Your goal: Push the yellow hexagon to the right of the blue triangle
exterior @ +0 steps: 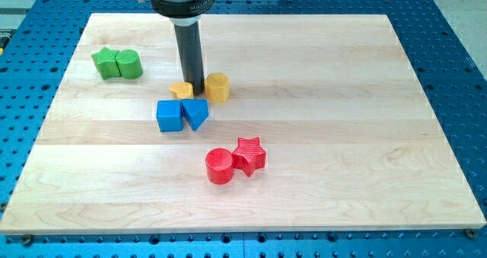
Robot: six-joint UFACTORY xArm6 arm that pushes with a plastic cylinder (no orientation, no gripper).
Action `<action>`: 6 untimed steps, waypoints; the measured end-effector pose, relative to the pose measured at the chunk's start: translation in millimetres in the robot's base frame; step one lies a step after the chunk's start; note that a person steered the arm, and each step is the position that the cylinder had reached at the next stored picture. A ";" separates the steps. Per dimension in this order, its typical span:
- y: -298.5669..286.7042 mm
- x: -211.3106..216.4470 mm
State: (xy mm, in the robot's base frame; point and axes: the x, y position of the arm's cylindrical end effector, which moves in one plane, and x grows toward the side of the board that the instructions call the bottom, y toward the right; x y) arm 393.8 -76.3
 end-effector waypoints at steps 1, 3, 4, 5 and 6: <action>-9.0 9.8; 45.4 -46.1; 64.0 -19.5; 69.2 19.7; 89.5 68.3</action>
